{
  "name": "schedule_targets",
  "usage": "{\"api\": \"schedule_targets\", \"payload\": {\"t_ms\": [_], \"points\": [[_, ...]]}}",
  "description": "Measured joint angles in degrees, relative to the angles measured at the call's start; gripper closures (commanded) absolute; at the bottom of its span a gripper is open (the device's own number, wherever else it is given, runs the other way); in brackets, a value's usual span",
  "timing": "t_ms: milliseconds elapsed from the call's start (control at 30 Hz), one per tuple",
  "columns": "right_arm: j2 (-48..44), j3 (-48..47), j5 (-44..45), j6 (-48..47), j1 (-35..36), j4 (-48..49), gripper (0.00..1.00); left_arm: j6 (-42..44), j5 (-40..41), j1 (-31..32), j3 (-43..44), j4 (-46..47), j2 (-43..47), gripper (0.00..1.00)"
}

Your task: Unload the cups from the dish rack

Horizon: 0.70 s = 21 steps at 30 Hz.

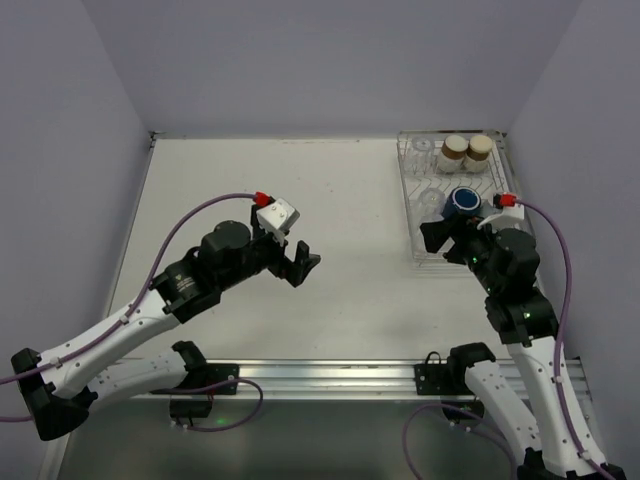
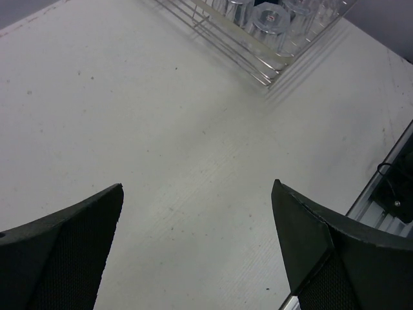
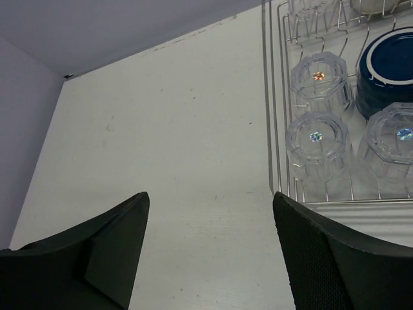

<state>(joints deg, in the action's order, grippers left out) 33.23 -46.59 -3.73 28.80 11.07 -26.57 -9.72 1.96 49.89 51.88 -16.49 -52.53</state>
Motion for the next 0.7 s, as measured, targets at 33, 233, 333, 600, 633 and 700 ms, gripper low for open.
{"api": "schedule_targets", "payload": {"t_ms": [33,233,333,600,633,700], "points": [[0.9,0.0,0.7,0.0,0.0,0.0,0.20,0.0,0.0,0.0,0.0,-0.4,0.0,0.00],[7.0,0.0,5.4,0.1,0.0,0.0,0.19,0.1,1.3,0.0,-3.2,-1.0,3.4,0.00],[10.5,-0.5,9.0,0.1,0.0,-0.4,0.19,0.0,1.6,0.0,-5.8,-1.1,6.9,0.00],[19.1,-3.4,17.4,0.4,0.0,-0.6,0.24,-0.4,3.7,-1.6,-8.6,0.6,12.0,0.00],[20.5,-3.8,18.1,0.6,0.0,-0.5,0.24,-0.5,3.8,-1.8,-8.9,0.6,12.5,0.00],[23.6,-4.7,19.7,0.7,0.0,-0.2,0.24,-0.7,3.8,-2.2,-9.3,1.1,13.3,0.00]]}}
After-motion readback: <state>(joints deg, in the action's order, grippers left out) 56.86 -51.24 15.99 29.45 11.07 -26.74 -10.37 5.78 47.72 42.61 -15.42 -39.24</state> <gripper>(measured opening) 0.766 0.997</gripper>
